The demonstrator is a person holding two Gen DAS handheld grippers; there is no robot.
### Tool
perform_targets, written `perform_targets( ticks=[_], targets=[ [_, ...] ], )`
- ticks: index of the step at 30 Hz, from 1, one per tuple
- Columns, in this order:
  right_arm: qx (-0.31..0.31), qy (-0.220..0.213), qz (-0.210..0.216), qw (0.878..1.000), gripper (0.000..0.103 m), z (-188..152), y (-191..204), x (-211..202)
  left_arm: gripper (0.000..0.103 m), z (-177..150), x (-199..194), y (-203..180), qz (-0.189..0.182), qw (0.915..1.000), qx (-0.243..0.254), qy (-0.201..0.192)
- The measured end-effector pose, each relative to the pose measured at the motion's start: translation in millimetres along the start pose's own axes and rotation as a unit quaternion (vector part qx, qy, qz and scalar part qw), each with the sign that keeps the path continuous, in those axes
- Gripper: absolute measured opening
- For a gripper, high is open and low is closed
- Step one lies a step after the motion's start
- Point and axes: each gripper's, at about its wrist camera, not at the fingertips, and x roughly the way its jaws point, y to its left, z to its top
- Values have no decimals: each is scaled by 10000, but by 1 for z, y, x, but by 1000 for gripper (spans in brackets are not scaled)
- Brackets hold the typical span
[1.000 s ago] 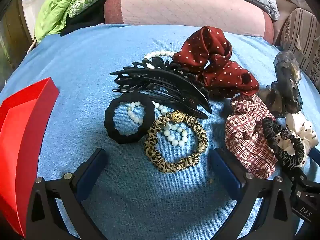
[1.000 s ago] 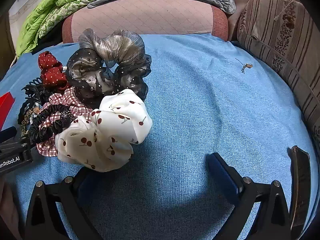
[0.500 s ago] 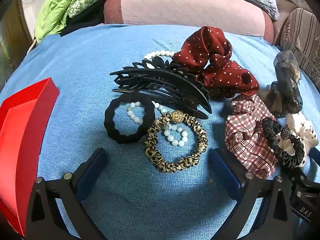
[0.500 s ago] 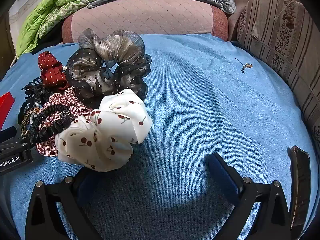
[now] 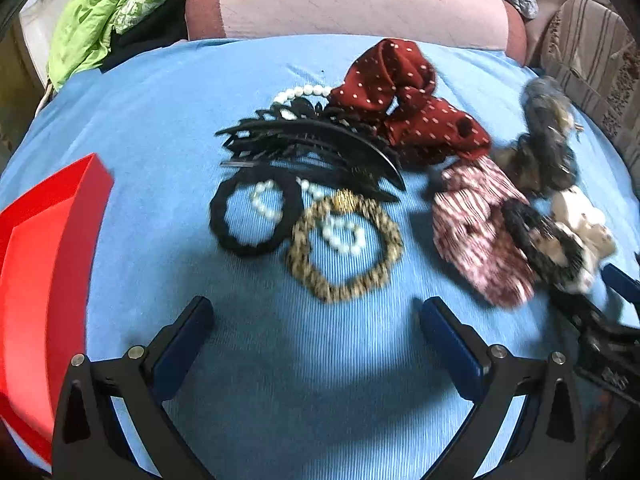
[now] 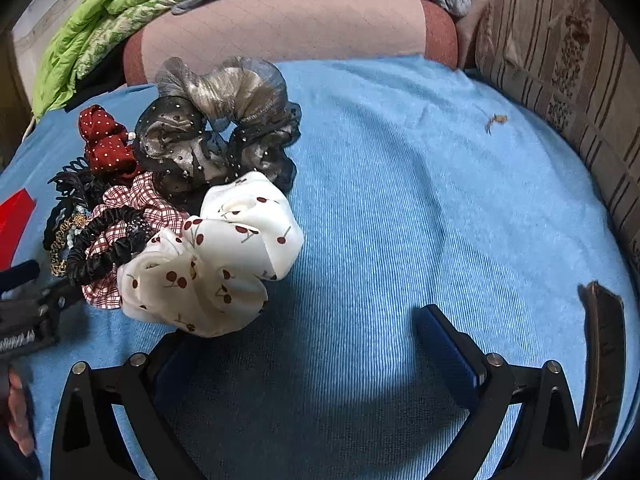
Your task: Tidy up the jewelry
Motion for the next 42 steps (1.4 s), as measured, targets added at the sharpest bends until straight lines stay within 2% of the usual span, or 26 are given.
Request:
perform_targets(
  ticks=[2,8,12,15,18,24,32,37,42],
  targets=[
    [-96,11,-76,9999,103,-2,4,-2,103,-11,-17,2,-39,9999,24,-154],
    [-48,-137,-272,9995,102,-15,7,-16,103,-41,-85,12,121,9953,-4,-964],
    [114,-661,-395,9970,102,-25,3,-53,103,-47,-130,17,395,9875,16,-1529],
    [374,-1041,-282,9935,102,-36,-1,-87,103,-51,-161,21,639,9788,-19,-1948],
    [504,-1352,-210,9893,102,-49,-1,-118,103,-55,-187,20,725,9723,8,-2221],
    [472,-1566,-56,9865,102,-63,17,-160,103,-69,-219,19,871,9655,10,-2453],
    [340,-1920,7,9808,102,-78,33,-207,103,-90,-258,25,677,9574,-75,-2805],
    [331,-2200,-85,9749,102,-85,39,-230,103,-98,-272,31,561,9559,-168,-2878],
    [343,-2315,-234,9720,102,-88,41,-235,103,-100,-276,35,471,9586,-239,-2799]
  ],
)
